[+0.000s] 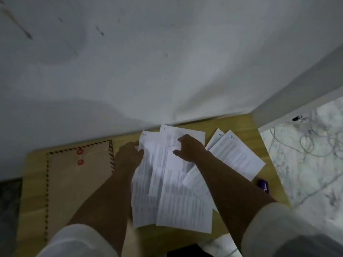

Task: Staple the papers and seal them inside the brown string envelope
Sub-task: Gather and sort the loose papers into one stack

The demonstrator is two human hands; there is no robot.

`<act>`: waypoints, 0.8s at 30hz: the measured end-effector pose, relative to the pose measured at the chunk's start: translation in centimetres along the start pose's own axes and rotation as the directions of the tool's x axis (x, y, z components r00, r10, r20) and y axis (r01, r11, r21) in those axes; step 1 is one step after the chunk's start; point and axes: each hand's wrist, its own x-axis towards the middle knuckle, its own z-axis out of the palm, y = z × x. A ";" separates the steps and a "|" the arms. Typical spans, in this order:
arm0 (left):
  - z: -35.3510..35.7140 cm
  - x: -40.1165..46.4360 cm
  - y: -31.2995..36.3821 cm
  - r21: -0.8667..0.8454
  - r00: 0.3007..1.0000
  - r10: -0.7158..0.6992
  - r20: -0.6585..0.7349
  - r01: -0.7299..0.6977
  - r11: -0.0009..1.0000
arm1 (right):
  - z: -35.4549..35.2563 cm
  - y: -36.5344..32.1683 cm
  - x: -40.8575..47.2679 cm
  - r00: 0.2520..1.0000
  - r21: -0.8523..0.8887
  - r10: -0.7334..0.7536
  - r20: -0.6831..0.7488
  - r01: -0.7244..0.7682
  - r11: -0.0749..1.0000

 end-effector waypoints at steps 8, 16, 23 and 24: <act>2.8 5.1 2.2 -0.075 0.996 -0.089 0.007 0.089 0.993 | 1.0 2.0 5.6 0.999 -0.061 0.023 -0.042 -0.025 0.998; 5.2 4.5 2.2 -0.163 0.994 -0.107 0.028 0.110 0.980 | 2.7 3.5 5.4 0.997 -0.060 0.032 -0.066 -0.037 0.998; 3.5 2.7 2.2 -0.179 1.000 0.011 -0.027 -0.016 0.984 | 2.1 2.8 3.9 0.998 -0.067 0.063 -0.008 -0.063 0.996; 2.6 2.1 2.4 -0.165 0.999 0.036 -0.039 -0.042 0.985 | 1.2 2.4 3.2 0.997 -0.056 0.070 -0.017 -0.071 0.996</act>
